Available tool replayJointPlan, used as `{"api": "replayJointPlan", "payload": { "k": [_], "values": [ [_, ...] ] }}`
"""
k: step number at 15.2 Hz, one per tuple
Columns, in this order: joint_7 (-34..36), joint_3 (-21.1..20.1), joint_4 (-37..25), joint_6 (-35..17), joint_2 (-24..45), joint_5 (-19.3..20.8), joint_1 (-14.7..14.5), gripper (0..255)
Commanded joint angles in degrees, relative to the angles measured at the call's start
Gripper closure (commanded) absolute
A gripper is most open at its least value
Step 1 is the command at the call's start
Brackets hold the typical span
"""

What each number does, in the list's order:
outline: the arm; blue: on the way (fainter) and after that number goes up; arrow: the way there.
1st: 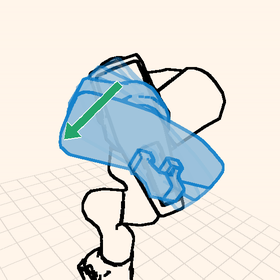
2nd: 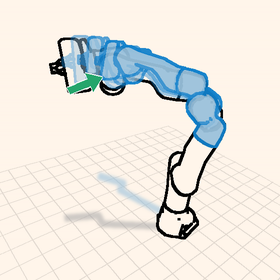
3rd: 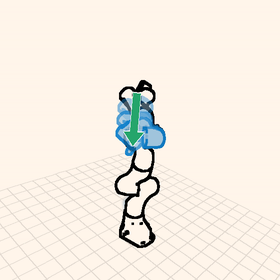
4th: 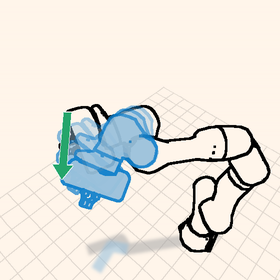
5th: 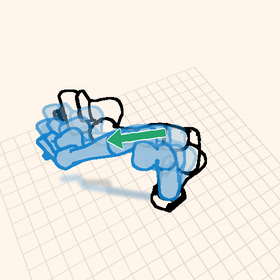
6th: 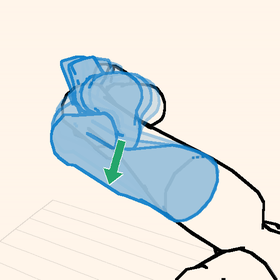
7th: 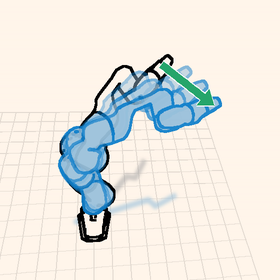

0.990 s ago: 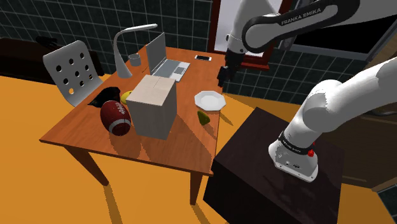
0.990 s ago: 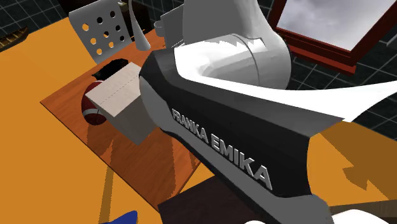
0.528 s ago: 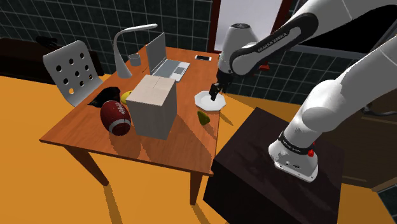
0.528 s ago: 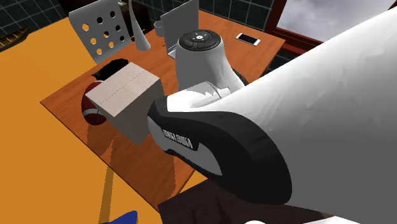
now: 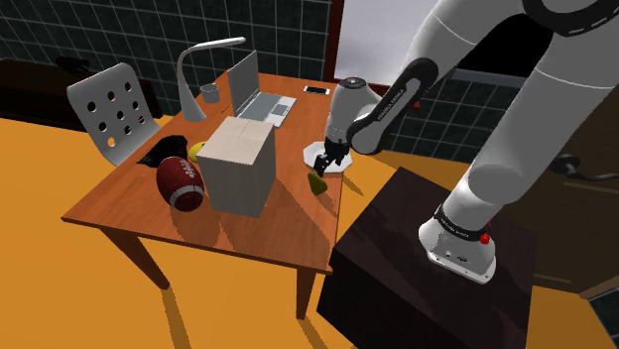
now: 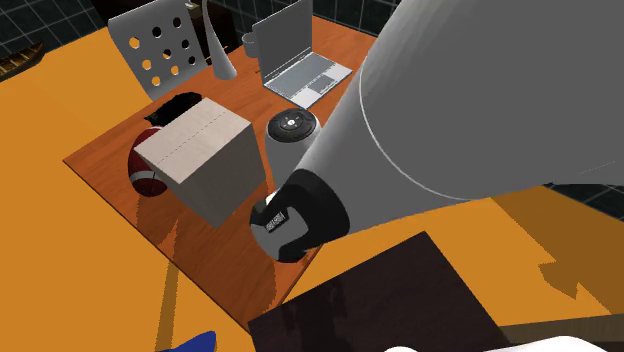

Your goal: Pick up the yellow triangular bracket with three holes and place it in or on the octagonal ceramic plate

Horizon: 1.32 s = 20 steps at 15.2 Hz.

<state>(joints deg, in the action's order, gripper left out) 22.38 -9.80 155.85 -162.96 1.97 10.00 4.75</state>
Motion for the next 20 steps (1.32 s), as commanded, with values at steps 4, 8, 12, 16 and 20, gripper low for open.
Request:
{"api": "replayJointPlan", "payload": {
  "k": [4,8,12,16,20],
  "values": [
    [10.4,4.8,-3.4,-6.2,10.0,11.7,-2.4,0],
    [13.3,8.1,-4.8,-9.2,14.2,15.2,-4.9,0],
    [14.2,9.4,-5.4,-10.4,15.9,16.2,-6.0,0],
    [14.2,9.4,-5.4,-10.4,15.9,16.2,-6.0,0],
    [14.2,9.4,-5.4,-10.3,15.9,16.2,-6.0,255]
  ]
}}
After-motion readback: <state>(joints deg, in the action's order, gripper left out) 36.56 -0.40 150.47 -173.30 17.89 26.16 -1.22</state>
